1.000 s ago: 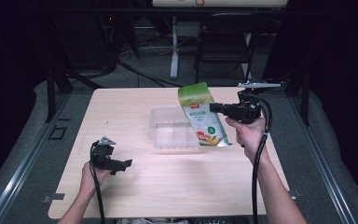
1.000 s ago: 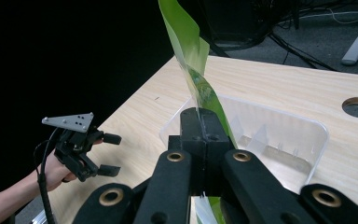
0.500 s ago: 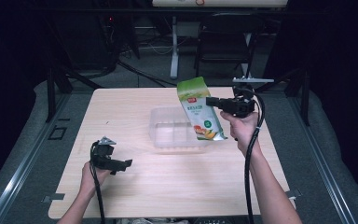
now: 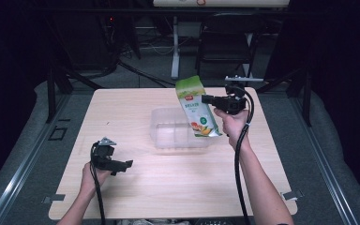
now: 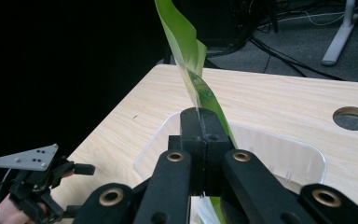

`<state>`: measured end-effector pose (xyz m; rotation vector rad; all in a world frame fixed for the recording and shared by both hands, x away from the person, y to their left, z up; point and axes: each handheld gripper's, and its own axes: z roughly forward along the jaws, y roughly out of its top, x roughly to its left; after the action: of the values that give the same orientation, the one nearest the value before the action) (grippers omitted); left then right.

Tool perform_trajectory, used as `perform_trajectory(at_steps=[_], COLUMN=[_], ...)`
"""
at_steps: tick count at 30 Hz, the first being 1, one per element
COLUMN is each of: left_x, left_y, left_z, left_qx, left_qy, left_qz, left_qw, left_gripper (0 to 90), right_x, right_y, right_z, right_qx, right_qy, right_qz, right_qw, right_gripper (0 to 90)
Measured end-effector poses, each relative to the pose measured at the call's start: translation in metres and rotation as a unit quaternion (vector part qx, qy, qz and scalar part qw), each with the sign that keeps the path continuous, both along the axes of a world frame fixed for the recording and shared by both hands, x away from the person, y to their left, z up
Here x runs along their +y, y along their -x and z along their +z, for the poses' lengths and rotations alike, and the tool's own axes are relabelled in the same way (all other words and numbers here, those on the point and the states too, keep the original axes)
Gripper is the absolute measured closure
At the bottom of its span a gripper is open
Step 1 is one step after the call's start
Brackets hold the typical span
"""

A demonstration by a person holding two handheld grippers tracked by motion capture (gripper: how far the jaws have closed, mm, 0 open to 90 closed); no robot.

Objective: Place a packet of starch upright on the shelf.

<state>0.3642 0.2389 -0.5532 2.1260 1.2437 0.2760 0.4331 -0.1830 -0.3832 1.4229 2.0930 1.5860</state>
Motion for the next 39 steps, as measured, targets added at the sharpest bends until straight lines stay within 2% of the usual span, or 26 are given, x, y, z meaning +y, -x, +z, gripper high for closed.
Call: perform_trajectory(at_steps=[5,12,15,18,19,24,26,27,29,33,39], left_x=[-0.001,0.0,0.0,0.0,0.0,0.0,-0.001,-0.002,-0.002,-0.002,-0.002], left_y=[0.0,-0.001,-0.001,0.0,0.0,-0.001,-0.001,-0.001,0.0,0.0,0.0], left_z=[0.0,0.0,0.0,0.0,0.0,0.0,0.0,0.0,0.0,0.0,0.0], left_qx=[0.0,0.005,0.003,0.003,0.002,0.004,0.002,0.0,-0.001,0.0,0.0], left_qy=[0.0,0.0,-0.001,0.001,0.001,-0.002,-0.003,-0.005,-0.007,-0.006,-0.006], left_qz=[-0.001,-0.006,-0.005,-0.005,-0.005,-0.007,-0.006,-0.007,-0.008,-0.006,-0.006], left_qw=[1.0,1.0,1.0,1.0,1.0,1.0,1.0,1.0,0.9999,1.0,1.0], left_gripper=[0.3,0.3,0.3,0.3,0.3,0.3,0.3,0.3,0.3,0.3,0.3], right_x=[0.004,0.01,0.013,0.015,0.015,0.007,0.007,0.007,0.006,0.006,0.006], right_y=[-0.006,-0.013,-0.015,-0.015,-0.015,-0.012,-0.011,-0.008,-0.006,-0.003,-0.003], right_z=[-0.006,-0.017,-0.028,-0.034,-0.04,-0.051,-0.051,-0.051,-0.051,-0.053,-0.053], right_qx=[-0.001,-0.016,-0.022,-0.022,-0.017,-0.016,-0.018,-0.025,-0.026,-0.028,-0.024], right_qy=[0.001,-0.007,-0.003,0.011,0.017,0.024,0.029,0.05,0.059,0.093,0.099], right_qz=[-0.009,-0.021,-0.037,-0.038,-0.041,-0.043,-0.045,-0.045,-0.044,-0.052,-0.048], right_qw=[1.0,0.9996,0.9991,0.999,0.9989,0.9987,0.9984,0.9974,0.997,0.9939,0.9937], right_gripper=[90.0,90.0,90.0,90.0,90.0,90.0,90.0,90.0,90.0,90.0,89.8])
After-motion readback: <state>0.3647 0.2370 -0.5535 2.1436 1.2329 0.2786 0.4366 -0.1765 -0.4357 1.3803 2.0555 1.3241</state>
